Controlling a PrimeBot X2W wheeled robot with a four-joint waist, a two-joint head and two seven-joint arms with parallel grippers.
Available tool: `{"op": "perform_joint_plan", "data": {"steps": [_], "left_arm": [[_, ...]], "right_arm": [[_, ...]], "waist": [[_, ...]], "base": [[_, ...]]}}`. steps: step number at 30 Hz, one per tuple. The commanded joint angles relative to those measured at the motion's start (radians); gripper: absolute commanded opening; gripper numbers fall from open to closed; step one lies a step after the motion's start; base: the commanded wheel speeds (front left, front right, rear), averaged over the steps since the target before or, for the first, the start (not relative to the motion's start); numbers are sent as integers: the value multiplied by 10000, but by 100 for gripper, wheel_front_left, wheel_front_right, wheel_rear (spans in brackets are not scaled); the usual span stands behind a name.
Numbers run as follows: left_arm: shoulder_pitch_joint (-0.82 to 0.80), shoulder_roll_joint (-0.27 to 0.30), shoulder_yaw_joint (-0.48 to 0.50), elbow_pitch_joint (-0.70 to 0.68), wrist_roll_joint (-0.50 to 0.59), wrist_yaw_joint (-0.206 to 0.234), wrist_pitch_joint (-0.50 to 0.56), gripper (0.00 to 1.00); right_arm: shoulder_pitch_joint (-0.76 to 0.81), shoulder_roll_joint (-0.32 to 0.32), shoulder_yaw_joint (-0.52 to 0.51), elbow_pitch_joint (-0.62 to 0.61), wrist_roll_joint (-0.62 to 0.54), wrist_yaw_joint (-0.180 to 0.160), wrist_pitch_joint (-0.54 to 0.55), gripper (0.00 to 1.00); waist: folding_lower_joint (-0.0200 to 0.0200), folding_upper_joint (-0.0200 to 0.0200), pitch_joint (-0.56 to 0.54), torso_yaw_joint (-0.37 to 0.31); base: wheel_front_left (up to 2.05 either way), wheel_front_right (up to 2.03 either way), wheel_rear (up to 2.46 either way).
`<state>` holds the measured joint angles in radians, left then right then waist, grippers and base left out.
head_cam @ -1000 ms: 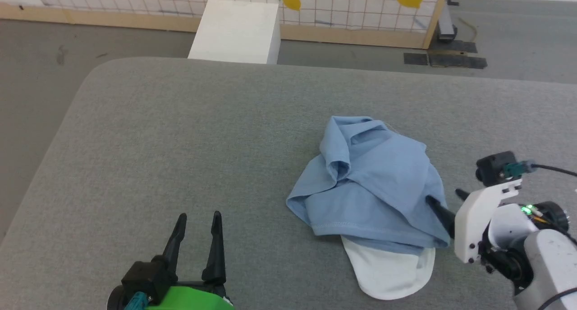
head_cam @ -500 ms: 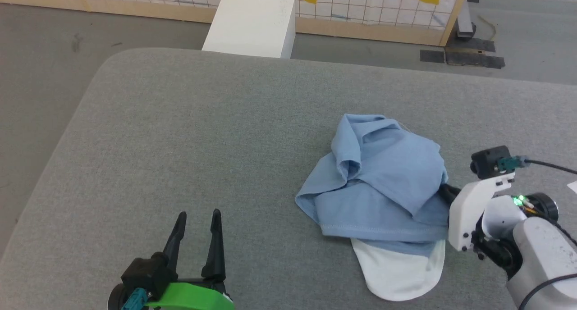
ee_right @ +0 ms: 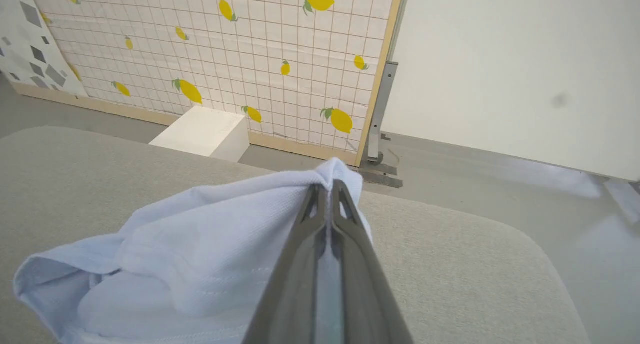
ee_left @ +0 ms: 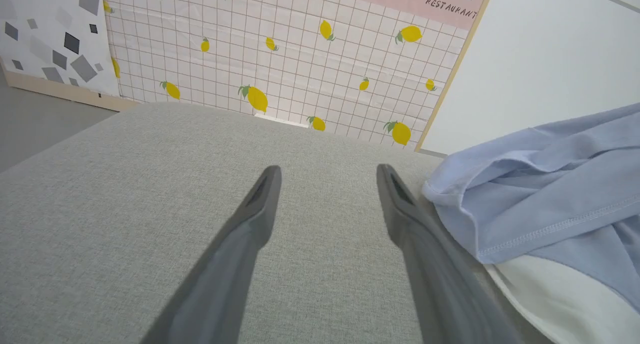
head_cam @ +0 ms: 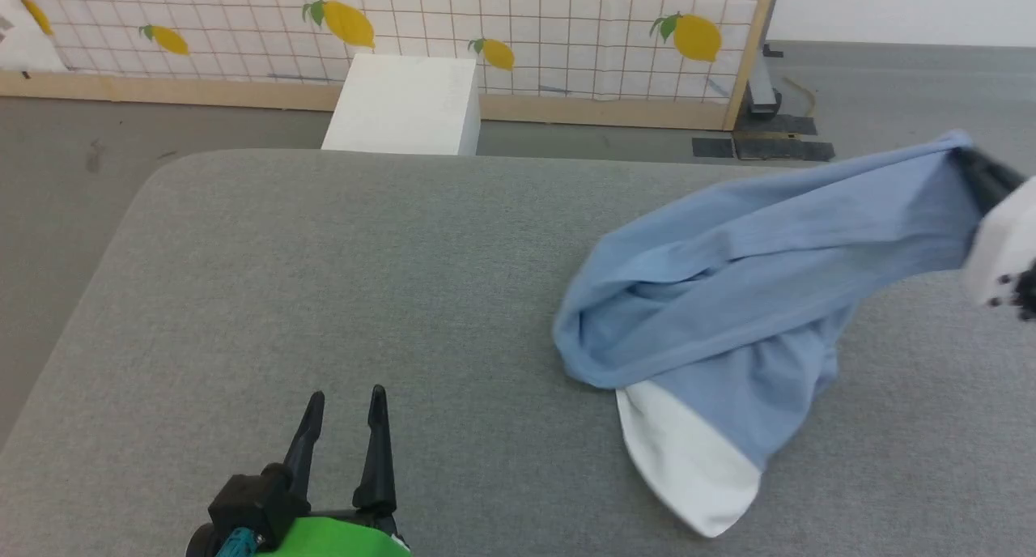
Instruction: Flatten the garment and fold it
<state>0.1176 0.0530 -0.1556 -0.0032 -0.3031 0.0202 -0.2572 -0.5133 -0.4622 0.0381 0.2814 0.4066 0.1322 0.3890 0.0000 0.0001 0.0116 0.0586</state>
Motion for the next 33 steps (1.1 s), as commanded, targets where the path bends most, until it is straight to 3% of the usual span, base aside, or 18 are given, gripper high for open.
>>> {"op": "perform_joint_plan", "data": {"steps": [1,7,15,16,17,18,22,26,33], "left_arm": [[90,-27,30,-28,-15,32,-45,100],[22,-28,-79,28,-41,-24,-45,100],[-279,-28,-39,148,84,-168,-45,100],[-313,-28,-25,164,98,-180,-45,100],[-338,-28,-19,179,106,-186,-45,100],[-352,-28,-18,192,112,-189,-45,100],[-379,-28,-41,238,94,-174,-45,100],[-404,-28,-110,247,2,-142,-45,100],[-481,-28,-303,237,-187,-81,-45,100]], "right_arm": [[-30,-117,-236,-77,-166,-15,165,0],[1510,-406,-1440,289,-869,-15,582,0],[3744,403,-2039,1347,-1249,-15,250,0],[3821,496,-2055,1435,-1301,-15,130,15],[3830,589,-2078,1496,-1335,-15,5,65],[3798,645,-2077,1517,-1357,-15,-77,100],[3303,628,-1801,1097,-1286,-15,-186,100],[2617,420,-1338,-112,-992,-15,80,100],[1805,61,281,-2171,-138,-15,1714,100]], "waist": [[0,-1,18,-109],[0,-1,325,-121],[0,-1,729,-88],[0,-1,756,-108],[0,-1,773,-136],[0,-1,780,-160],[0,-1,747,-279],[0,-1,692,-314],[0,-1,736,14]], "base": [[0,0,0],[0,0,0],[0,0,0],[0,0,0],[0,0,0],[0,0,0],[0,0,0],[0,0,0],[0,0,0]]}}
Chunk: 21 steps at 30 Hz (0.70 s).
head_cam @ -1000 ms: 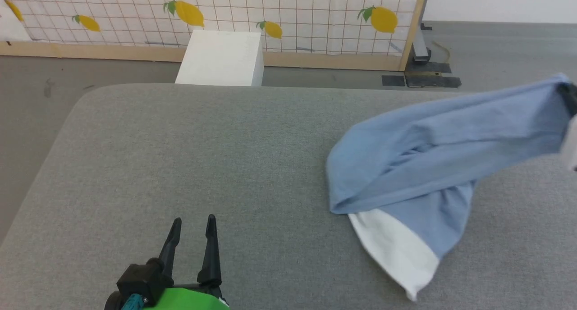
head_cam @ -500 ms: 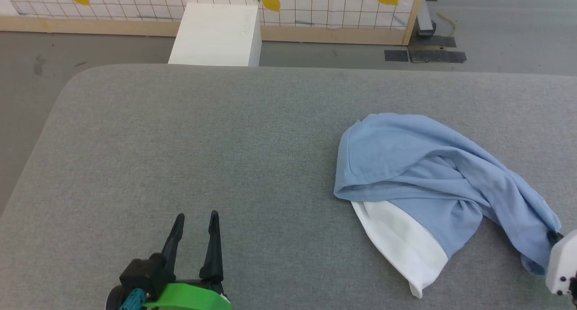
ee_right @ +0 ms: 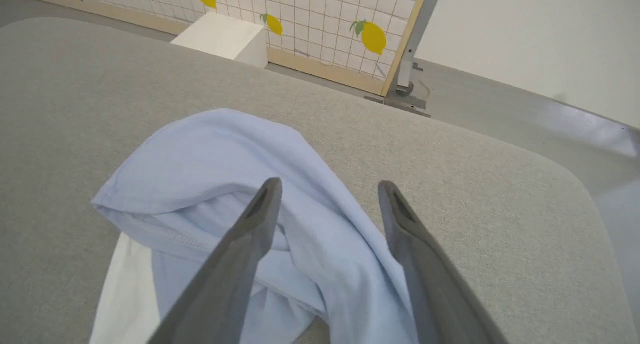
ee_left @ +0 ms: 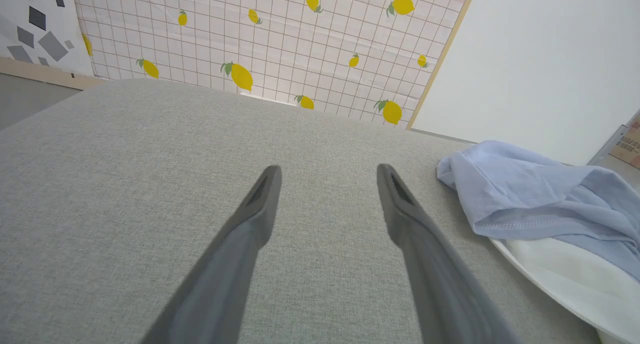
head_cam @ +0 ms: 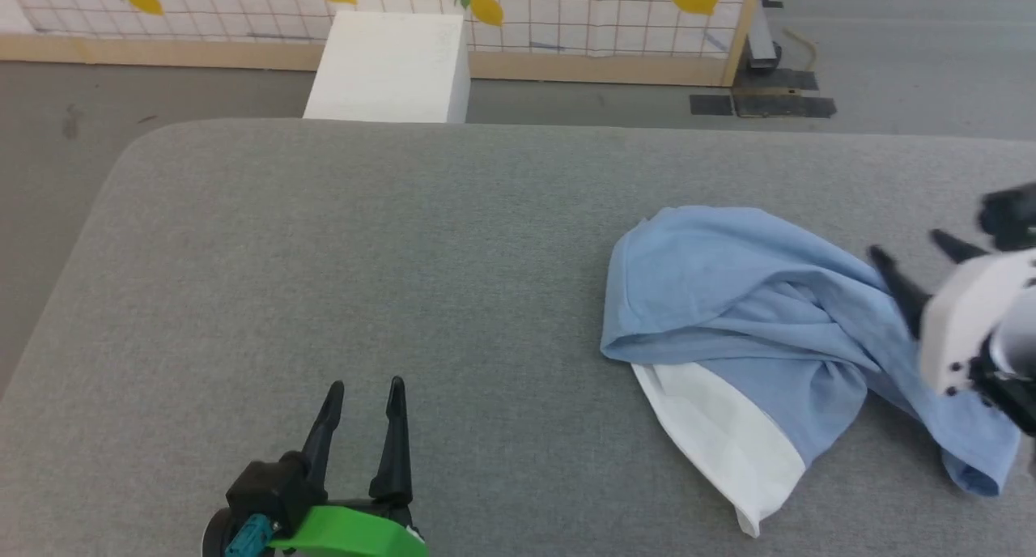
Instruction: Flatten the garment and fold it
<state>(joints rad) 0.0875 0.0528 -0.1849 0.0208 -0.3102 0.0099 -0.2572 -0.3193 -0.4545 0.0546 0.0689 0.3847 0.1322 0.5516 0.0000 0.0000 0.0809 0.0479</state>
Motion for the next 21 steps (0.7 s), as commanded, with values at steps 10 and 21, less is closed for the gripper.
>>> {"op": "perform_joint_plan", "data": {"steps": [10,21], "left_arm": [[-279,-26,-123,86,-204,13,-45,100],[-612,-26,-457,165,-289,-6,-45,100]], "right_arm": [[-1263,-307,3112,690,981,-15,1376,100],[-2147,-616,5703,3442,880,-15,407,100]], "waist": [[0,0,327,877],[0,0,770,1693]], "base": [[0,0,0],[0,0,0]]}}
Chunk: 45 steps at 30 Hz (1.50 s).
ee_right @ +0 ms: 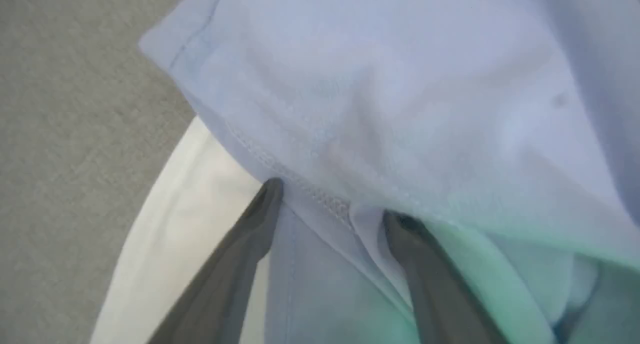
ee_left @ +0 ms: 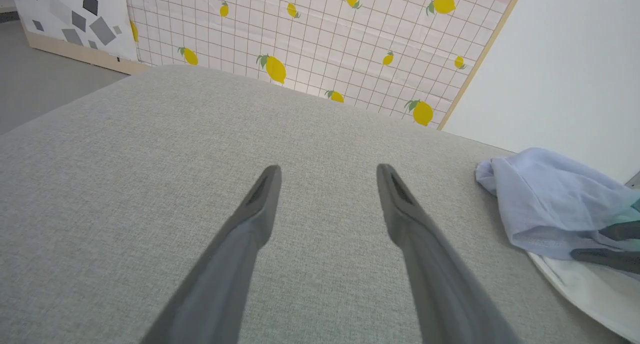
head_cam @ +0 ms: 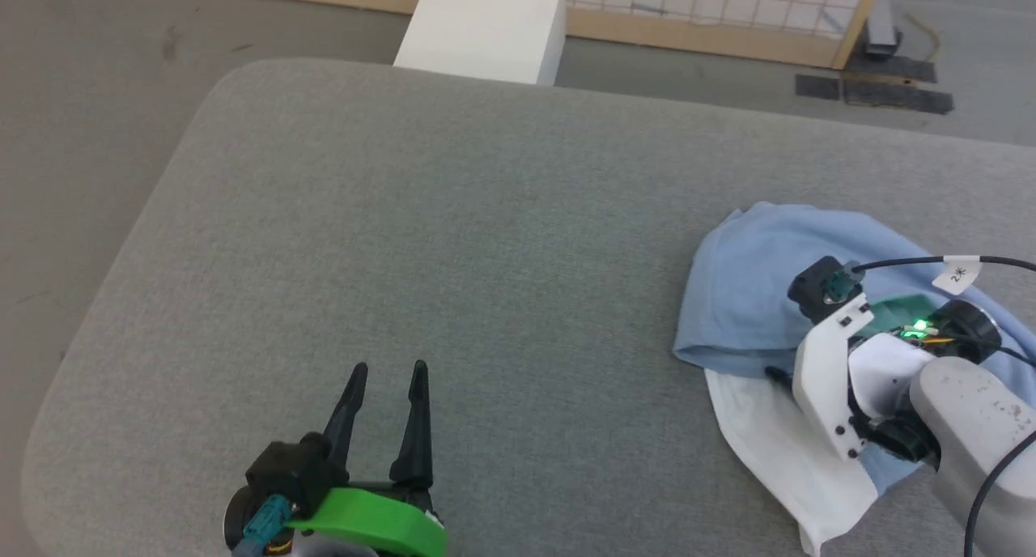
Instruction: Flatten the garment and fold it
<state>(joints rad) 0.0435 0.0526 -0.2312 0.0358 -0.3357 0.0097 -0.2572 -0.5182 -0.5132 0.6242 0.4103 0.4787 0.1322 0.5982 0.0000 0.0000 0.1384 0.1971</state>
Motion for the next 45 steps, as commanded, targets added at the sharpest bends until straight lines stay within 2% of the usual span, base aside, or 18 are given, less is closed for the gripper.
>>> {"op": "perform_joint_plan", "data": {"steps": [1,2,3,4,9,19,26,31,36,39,43,45], "left_arm": [[-213,-24,-22,27,-39,-4,-45,100],[-251,-24,-37,36,-57,11,-45,100],[-276,-24,-40,39,-72,24,-45,100],[-294,-24,-36,39,-86,40,-45,100],[-234,-24,24,90,-139,116,-45,100],[43,-24,186,155,-135,136,-45,100],[431,-24,366,147,-83,158,-45,100],[610,-24,394,89,-79,154,-45,100],[622,-24,429,57,-39,86,-45,100],[561,-24,461,45,-6,55,-45,100],[473,-24,490,71,63,7,-45,100],[413,-24,502,88,86,-13,-45,100]], "right_arm": [[-262,-21,32,343,-135,-15,-249,100],[-359,0,39,645,-230,-15,-416,93],[-431,31,67,839,-280,-15,-540,35],[-508,76,58,993,-300,-15,-710,0],[-968,274,250,1198,-160,-15,-1566,0],[-2004,876,348,-233,1223,-15,-2135,0],[-1972,718,-575,-1020,1881,-15,-2059,0],[-656,6,-1882,-911,1887,-15,-1832,0],[1744,-539,-3449,-657,1412,-15,-1731,0],[3188,-361,-4429,-638,1220,-15,-1760,0],[4604,215,-5393,-918,894,-15,-1796,0],[4996,588,-5726,-1160,657,-15,-1803,5]], "waist": [[0,0,247,258],[0,0,287,304],[0,0,312,327],[0,0,325,336],[0,0,202,227],[0,0,-619,-553],[0,0,-1161,-1075],[0,0,-1259,-1250],[0,0,-1076,-1332],[0,0,-926,-1363],[0,0,-714,-1498],[0,0,-637,-1609]], "base": [[0,0,0],[0,0,0],[0,0,0],[0,0,0],[0,0,0],[0,0,0],[0,0,0],[0,0,0],[0,0,0],[0,0,0],[0,0,0],[0,0,0]]}}
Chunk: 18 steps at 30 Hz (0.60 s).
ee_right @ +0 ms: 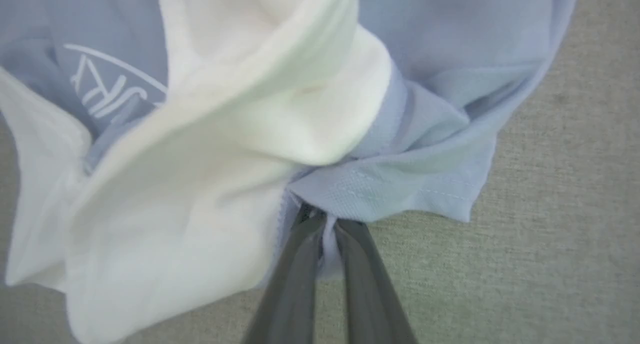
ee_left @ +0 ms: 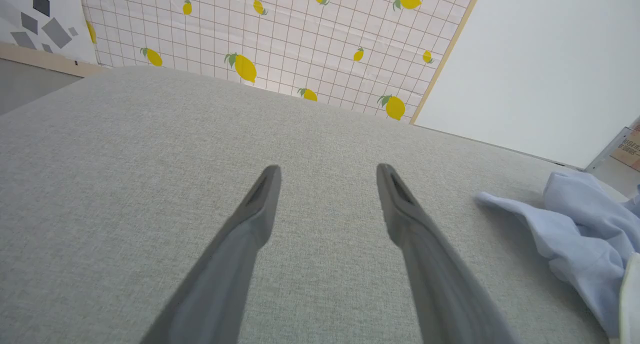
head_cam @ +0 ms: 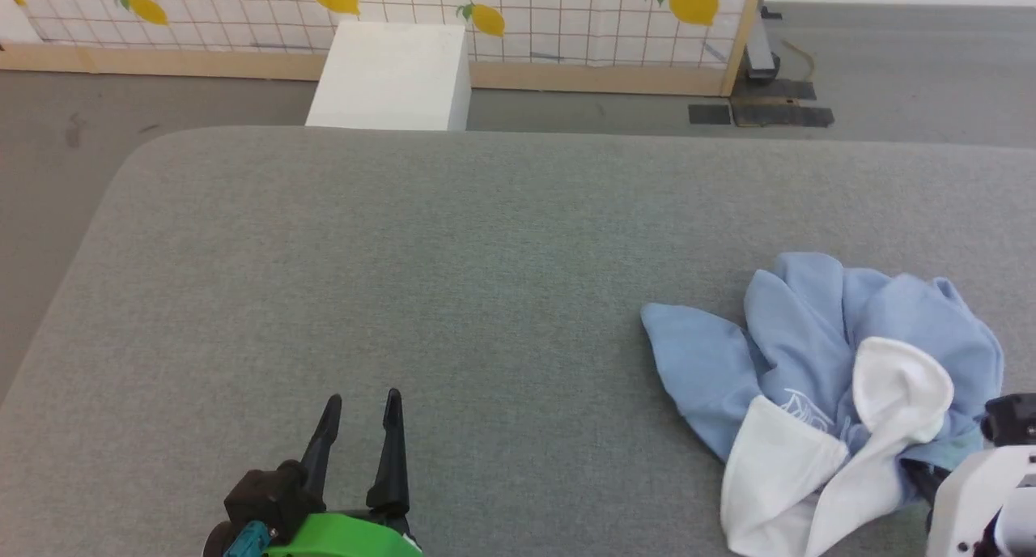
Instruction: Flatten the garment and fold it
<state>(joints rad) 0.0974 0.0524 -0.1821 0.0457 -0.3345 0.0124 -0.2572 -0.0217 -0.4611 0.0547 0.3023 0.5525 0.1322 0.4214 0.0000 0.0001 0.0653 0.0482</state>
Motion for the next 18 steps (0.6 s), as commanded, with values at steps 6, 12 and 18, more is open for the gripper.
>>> {"op": "perform_joint_plan", "data": {"steps": [6,12,18], "left_arm": [[-302,-22,6,35,133,-80,-45,100],[-250,-22,71,29,128,-72,-46,100],[-59,-22,102,65,50,-40,-46,100]], "right_arm": [[117,636,-424,-1029,-758,-15,111,100],[336,705,-697,-3507,-242,-15,2013,100],[474,654,-1584,-6531,447,-15,4428,100]], "waist": [[0,-1,195,-300],[0,-1,44,-313],[0,-1,-184,-172]], "base": [[0,0,0],[0,0,0],[0,0,0]]}}
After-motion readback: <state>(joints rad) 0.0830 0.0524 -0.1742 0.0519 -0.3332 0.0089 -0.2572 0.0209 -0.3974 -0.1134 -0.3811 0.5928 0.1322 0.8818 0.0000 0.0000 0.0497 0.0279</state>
